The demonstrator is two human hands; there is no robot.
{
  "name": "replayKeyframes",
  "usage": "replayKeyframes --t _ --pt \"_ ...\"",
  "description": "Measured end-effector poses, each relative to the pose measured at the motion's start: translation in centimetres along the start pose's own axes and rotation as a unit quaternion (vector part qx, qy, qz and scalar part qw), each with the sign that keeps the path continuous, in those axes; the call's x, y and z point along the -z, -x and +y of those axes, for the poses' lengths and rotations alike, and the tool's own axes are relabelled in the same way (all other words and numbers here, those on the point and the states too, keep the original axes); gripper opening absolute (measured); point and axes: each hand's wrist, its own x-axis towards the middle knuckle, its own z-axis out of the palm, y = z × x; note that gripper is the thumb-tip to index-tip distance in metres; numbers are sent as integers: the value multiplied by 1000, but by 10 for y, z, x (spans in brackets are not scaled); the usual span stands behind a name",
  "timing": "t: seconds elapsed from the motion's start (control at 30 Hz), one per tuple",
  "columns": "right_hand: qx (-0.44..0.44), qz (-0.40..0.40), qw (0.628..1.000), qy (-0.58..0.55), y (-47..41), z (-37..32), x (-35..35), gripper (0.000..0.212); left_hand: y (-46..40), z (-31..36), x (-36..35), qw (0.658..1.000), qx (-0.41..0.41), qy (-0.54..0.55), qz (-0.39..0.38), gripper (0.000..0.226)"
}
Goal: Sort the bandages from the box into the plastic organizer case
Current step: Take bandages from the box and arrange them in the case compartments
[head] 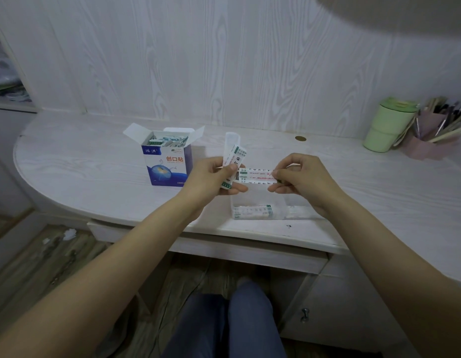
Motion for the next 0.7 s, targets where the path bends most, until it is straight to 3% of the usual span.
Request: replayKeyframes --t 0.2,0.47,0.7 --pt "4 14 978 210 -2 10 1 9 -2 -5 3 997 -18 -67 22 17" --pt "35 -40 944 324 -6 14 -16 15 -1 -5 3 997 -15 -74 10 15" --pt "67 -61 875 476 -5 11 -19 6 2 -4 3 995 -23 -89 -31 15"
